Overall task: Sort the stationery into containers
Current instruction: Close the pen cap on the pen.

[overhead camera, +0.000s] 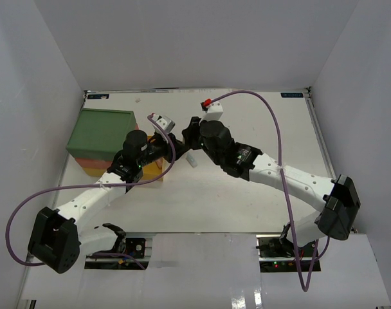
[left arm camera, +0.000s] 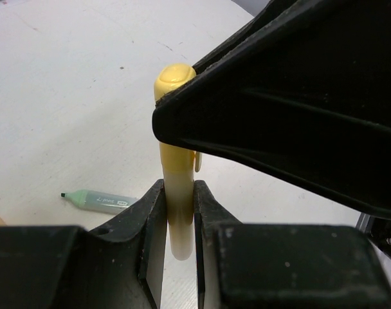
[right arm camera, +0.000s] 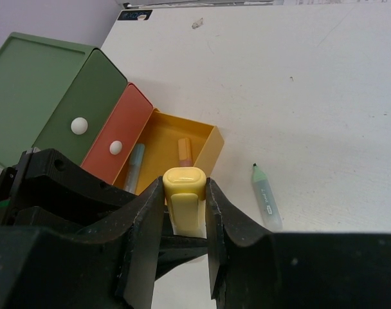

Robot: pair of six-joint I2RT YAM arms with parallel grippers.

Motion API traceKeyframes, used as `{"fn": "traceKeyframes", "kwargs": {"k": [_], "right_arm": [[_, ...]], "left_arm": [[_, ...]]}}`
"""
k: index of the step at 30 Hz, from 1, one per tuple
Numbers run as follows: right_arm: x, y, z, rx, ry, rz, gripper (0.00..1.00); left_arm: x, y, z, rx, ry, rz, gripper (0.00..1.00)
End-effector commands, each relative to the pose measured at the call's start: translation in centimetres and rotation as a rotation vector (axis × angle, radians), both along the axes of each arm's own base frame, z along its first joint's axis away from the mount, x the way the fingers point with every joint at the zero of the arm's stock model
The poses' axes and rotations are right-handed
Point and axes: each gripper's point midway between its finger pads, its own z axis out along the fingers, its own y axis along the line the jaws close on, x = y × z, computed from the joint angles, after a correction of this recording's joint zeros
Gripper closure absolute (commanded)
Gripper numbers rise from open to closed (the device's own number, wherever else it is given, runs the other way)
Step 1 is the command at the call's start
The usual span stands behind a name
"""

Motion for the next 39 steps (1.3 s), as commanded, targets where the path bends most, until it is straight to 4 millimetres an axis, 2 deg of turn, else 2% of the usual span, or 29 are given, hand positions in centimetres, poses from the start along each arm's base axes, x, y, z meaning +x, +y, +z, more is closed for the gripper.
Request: {"fn": "traceKeyframes", "kwargs": {"k": [1, 6, 9, 11, 12, 17, 24, 25, 34, 39], "right_arm": [[-10.1, -1.8, -14.1, -0.390, 0.409, 0.268, 0.71], [-8.2, -2.0, -11.2, -0.364, 0.322, 0.223, 0.68], [-7.6, -2.1, -10.6, -0.359, 0.298, 0.204, 0.67], [-7.4, -2.0, -10.5, -0.355, 0.295, 0.199, 0.67], [-7.4, -1.9, -10.4, -0.348, 0.295, 0.198, 0.67], [-7.6, -1.5, -10.5, -0.333, 0.305, 0.209, 0.65], [-7.3, -1.4, -10.0, -0.322, 0.298, 0.194, 0.63], [-7.2, -1.4, -9.7, -0.316, 0.290, 0.185, 0.59], [-5.5, -2.0, -7.4, -0.274, 0.256, 0.135, 0.52], [-4.6, -2.7, -5.3, -0.246, 0.215, 0.115, 0.49]], "left_arm": [[-1.2, 0.7, 20.2, -0.297, -0.595, 0.002, 1.00], [-2.0, 0.1, 13.1, -0.171, -0.417, -0.067, 1.00], [-2.6, 0.2, 9.7, -0.131, -0.323, -0.080, 1.00], [-3.2, 0.4, 8.7, -0.129, -0.291, -0.082, 1.00], [-3.6, 0.5, 7.3, -0.120, -0.260, -0.087, 1.00], [-4.6, 0.6, 5.0, -0.110, -0.189, -0.105, 0.99], [-4.4, 0.4, 3.0, -0.080, -0.136, -0.108, 0.99], [-4.3, 0.4, 2.6, -0.075, -0.125, -0.105, 0.99], [-4.0, -0.1, 1.2, -0.051, -0.076, -0.105, 0.99], [-3.6, -0.1, 0.4, -0.035, -0.052, -0.091, 0.99]]}}
